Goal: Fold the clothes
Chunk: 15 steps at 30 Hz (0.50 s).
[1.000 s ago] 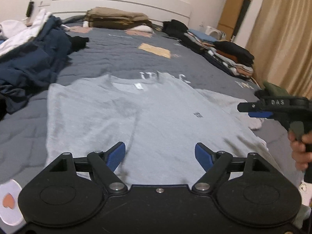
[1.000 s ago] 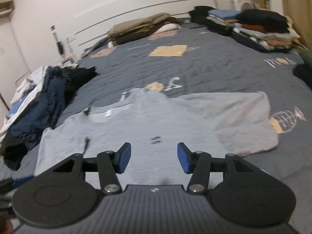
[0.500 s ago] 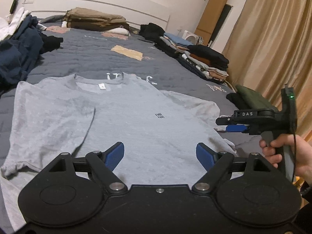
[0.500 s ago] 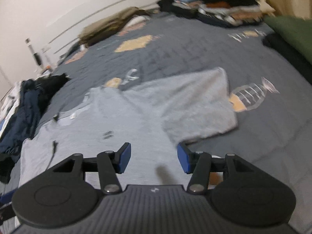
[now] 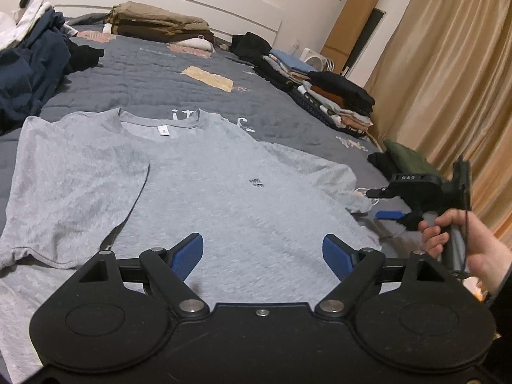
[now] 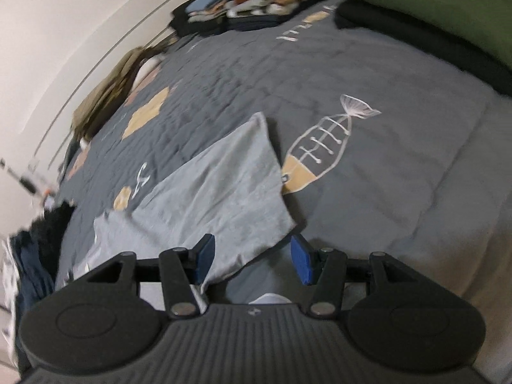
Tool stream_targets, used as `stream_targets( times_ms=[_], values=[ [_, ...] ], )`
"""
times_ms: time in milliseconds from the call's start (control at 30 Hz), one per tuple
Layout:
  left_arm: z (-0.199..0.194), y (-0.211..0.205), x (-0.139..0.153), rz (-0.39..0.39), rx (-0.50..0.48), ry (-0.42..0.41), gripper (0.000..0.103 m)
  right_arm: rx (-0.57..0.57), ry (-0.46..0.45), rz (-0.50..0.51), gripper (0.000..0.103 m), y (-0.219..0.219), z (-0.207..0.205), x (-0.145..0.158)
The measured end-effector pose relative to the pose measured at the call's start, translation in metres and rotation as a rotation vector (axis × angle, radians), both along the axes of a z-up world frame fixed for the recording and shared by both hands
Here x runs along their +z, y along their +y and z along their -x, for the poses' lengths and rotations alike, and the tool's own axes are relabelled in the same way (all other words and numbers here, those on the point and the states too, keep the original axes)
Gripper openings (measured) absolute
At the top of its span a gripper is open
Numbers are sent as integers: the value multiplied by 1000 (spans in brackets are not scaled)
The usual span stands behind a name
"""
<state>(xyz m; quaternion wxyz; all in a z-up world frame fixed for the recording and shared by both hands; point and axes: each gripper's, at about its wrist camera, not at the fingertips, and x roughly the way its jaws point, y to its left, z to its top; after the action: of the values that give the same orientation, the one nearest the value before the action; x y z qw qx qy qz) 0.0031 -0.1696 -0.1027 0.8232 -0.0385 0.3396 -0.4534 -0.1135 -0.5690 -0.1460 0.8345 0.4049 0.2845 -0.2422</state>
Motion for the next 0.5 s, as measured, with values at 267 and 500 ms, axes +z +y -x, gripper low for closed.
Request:
stream_targets(
  times_ms=[267,500],
  values=[
    [3,2,4,15,-6,5,82,-105,-53,-108,52,-22,-1,-17],
    [3,5,5,18,-6,4,84,-232,-122,-223,52,-32,-1,-42]
  ],
)
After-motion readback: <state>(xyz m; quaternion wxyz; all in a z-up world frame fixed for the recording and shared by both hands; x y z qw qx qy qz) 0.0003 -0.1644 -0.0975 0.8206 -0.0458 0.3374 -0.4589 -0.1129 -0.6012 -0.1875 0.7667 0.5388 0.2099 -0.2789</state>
